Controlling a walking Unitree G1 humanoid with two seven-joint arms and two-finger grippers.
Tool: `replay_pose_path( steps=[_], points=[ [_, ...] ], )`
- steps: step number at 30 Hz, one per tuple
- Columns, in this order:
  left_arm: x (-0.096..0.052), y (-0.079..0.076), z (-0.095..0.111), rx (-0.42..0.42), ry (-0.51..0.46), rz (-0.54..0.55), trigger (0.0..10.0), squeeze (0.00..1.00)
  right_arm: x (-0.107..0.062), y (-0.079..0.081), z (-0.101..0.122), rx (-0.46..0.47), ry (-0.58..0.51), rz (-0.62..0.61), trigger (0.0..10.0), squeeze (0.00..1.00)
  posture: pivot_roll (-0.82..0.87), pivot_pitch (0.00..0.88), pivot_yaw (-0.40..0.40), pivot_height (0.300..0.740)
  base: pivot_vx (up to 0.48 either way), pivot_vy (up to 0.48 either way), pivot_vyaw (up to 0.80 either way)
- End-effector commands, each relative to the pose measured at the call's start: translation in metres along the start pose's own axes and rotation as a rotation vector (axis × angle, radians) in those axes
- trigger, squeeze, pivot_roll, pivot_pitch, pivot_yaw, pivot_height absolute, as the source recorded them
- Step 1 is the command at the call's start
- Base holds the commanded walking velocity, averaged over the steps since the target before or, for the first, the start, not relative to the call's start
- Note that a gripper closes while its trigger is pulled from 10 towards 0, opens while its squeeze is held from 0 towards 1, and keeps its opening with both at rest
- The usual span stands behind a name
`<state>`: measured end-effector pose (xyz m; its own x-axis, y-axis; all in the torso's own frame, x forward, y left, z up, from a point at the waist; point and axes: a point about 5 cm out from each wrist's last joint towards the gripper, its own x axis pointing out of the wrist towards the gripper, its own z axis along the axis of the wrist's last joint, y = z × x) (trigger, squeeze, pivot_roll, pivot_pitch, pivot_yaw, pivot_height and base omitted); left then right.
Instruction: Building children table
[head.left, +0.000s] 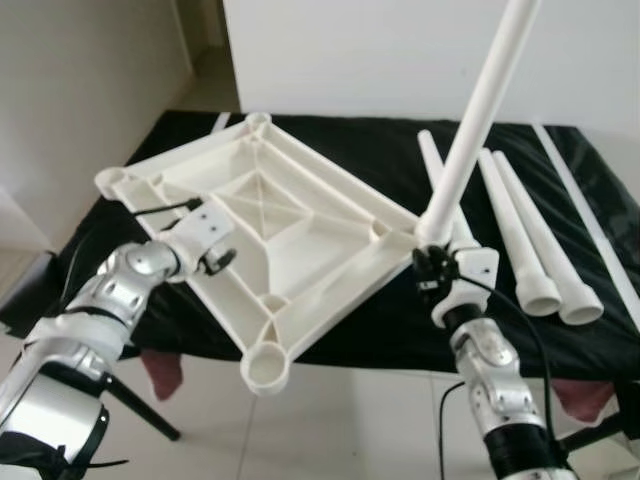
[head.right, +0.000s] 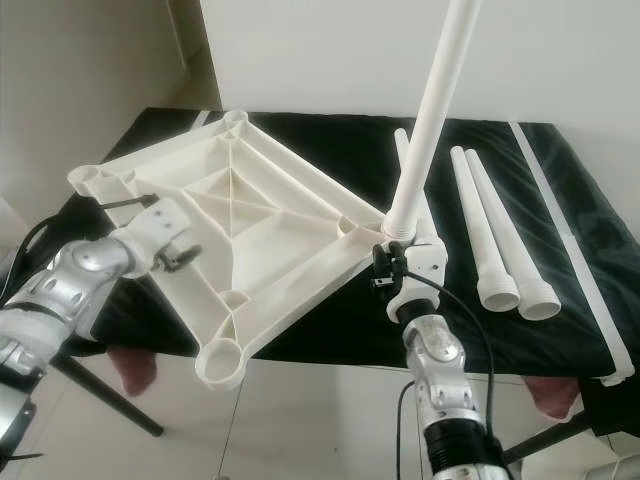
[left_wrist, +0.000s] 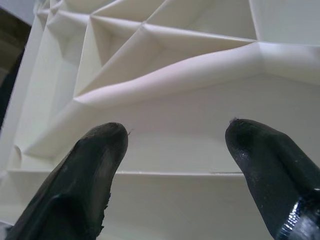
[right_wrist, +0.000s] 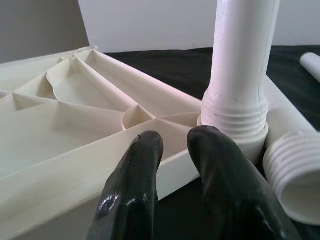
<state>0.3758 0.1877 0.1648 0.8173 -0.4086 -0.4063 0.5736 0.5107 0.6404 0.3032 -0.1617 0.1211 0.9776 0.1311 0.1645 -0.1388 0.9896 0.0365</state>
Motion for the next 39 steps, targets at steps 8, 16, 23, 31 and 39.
replay_pose_path(
  steps=[8,16,23,31,39],
  points=[
    [0.007,-0.015,-0.005,0.090,0.025,-0.083,10.0,0.00,-0.011,0.009,-0.013,0.031,0.080,-0.094,10.0,0.00,-0.03,0.056,0.044,0.740,0.000,0.000,0.00],
    [0.008,-0.046,0.002,0.037,-0.056,-0.306,10.0,0.00,-0.005,0.014,-0.024,0.087,0.154,-0.173,10.0,0.00,-0.03,0.048,0.044,0.740,0.000,0.000,0.00],
    [0.003,-0.058,0.036,-0.001,-0.247,-0.467,10.0,0.00,0.012,0.019,-0.034,0.060,0.255,-0.194,10.0,0.00,-0.02,0.035,0.036,0.740,0.000,0.000,0.00],
    [-0.005,-0.067,0.054,-0.018,-0.306,-0.572,10.0,0.00,0.030,0.029,-0.031,0.024,0.265,-0.104,10.0,0.00,-0.03,0.022,0.042,0.740,0.000,0.000,0.00],
    [0.000,-0.077,0.059,-0.019,-0.314,-0.579,10.0,0.00,0.052,0.030,-0.023,0.003,0.267,-0.070,10.0,0.00,-0.03,0.015,0.044,0.740,0.000,0.000,0.00]
  ],
)
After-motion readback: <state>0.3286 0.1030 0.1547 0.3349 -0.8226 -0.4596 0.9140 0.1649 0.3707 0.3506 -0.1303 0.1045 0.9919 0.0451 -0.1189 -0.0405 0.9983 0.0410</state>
